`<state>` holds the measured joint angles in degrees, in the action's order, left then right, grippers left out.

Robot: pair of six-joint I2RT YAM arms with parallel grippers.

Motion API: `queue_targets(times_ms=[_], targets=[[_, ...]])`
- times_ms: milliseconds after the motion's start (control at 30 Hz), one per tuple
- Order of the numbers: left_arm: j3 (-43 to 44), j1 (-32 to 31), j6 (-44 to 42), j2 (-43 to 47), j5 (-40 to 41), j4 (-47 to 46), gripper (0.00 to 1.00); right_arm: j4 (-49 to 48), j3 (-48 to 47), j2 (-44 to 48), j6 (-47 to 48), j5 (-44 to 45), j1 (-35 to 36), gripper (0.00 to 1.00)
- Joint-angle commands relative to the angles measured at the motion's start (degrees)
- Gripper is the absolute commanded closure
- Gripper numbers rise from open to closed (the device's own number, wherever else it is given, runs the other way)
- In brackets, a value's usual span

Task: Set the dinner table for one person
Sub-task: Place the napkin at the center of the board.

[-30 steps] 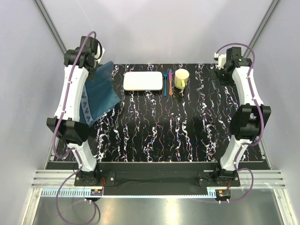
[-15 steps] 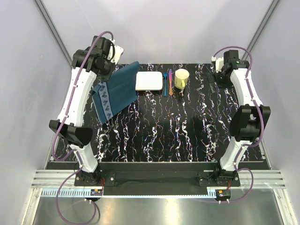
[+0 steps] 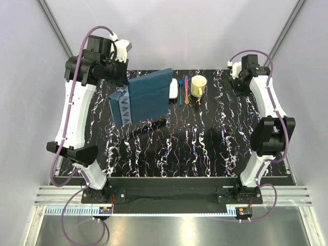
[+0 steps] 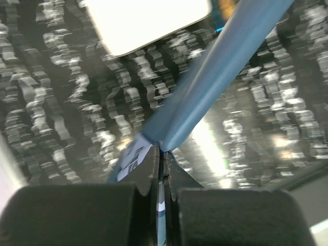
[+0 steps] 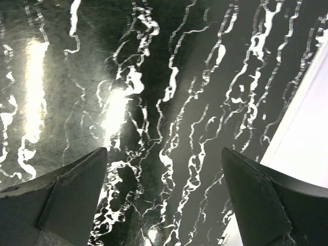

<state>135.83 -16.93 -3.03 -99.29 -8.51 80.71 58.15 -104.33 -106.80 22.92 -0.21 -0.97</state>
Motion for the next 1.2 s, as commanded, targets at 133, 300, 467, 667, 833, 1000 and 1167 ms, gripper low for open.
queue_targets(times_ms=[133, 300, 467, 667, 833, 1000, 1167], targets=[[3.0, -0.5, 15.9, 1.1, -17.1, -12.8, 1.0, -0.8, 2.8, 4.9, 0.5, -2.1, 2.3, 0.0], [-0.8, -0.6, 21.7, 0.4, -25.7, -13.4, 1.0, -1.0, 6.4, 7.2, 2.7, -1.6, 3.1, 0.0], [-10.0, 0.4, 25.9, 0.0, -26.5, -16.1, 1.0, -0.9, 7.3, 7.5, 2.4, -0.9, 3.7, 0.0], [-34.4, 7.9, 30.5, 7.1, -28.4, -28.7, 1.0, -0.7, 7.6, 9.4, 2.1, -0.1, 4.4, 0.0], [-44.6, 9.9, 27.8, 10.7, -25.2, -32.1, 1.0, -0.6, 9.2, 10.3, 2.1, 1.7, 4.4, 0.0], [-49.0, 12.8, 23.9, 12.6, -21.7, -32.0, 1.0, -0.4, 9.3, 9.7, 2.0, 2.0, 4.4, 0.0], [-53.0, 13.4, 17.8, 13.6, -20.6, -31.8, 0.85, -0.4, 7.8, 8.5, 2.1, 2.1, 4.5, 0.0]])
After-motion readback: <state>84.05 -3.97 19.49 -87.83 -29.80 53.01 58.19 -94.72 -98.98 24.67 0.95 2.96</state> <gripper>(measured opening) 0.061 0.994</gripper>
